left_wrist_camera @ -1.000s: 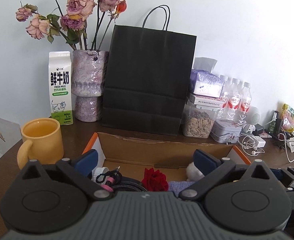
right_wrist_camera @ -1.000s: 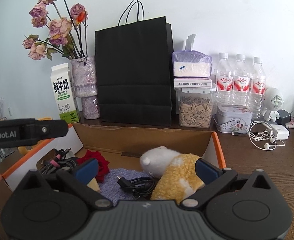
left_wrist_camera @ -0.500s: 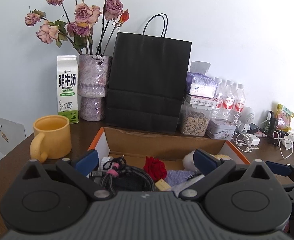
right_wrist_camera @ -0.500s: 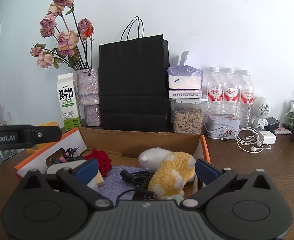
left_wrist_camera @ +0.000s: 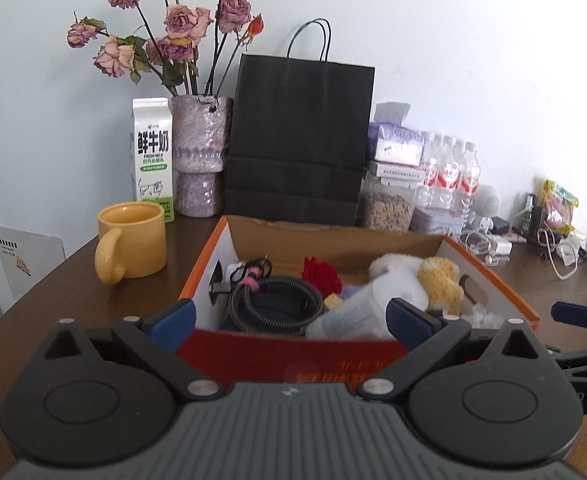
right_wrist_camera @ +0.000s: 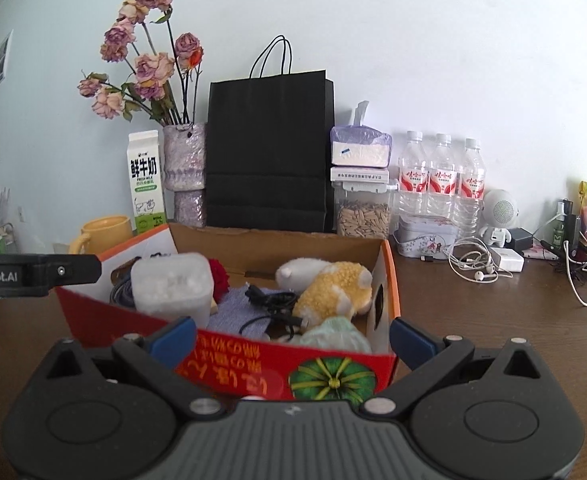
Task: Organize objects
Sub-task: 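Withdraw both open grippers from the box toward the white caps, then grasp a white bottle cap with the left gripper while the right gripper grasps another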
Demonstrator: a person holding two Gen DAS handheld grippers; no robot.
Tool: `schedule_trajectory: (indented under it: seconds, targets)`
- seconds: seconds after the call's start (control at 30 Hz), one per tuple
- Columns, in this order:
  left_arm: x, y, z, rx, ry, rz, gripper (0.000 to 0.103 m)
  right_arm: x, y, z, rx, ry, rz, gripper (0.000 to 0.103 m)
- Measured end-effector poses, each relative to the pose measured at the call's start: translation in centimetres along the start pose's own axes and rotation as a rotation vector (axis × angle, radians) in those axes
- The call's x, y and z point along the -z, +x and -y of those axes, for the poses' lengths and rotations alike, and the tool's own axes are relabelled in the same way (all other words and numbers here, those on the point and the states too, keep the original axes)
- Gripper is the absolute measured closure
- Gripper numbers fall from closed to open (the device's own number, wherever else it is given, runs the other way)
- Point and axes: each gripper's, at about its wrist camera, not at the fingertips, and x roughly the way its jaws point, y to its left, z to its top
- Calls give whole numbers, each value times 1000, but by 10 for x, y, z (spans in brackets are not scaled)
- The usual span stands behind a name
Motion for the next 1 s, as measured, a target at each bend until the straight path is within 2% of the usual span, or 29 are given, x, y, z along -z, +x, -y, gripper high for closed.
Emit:
schedule_trajectory:
  seconds: [0.3, 0.5, 0.8, 0.87, 0.9, 0.93, 0.97, 1.0]
  targets:
    - [33, -1, -10, 0, 86, -151, 0, 31, -8, -5, -14, -42, -121, 0]
    - [45, 9, -13, -3, 92, -237, 0, 39, -5, -8, -30, -52, -169, 0]
    - [43, 38, 1, -18, 103, -281, 2, 42, 3, -6, -27, -42, -195, 0]
    - [41, 45, 4, -24, 100, -288, 16, 42, 5, -6, -29, -40, -199, 0]
    - [41, 47, 5, -23, 93, -289, 20, 42, 5, -6, -30, -40, -200, 0]
    - [40, 50, 5, -19, 86, -290, 36, 42, 6, -6, -31, -39, -200, 0]
    - [40, 52, 5, -13, 79, -297, 60, 42, 7, -7, -32, -39, -202, 0]
    - [40, 53, 5, -7, 72, -297, 68, 42, 8, -7, -33, -38, -204, 0]
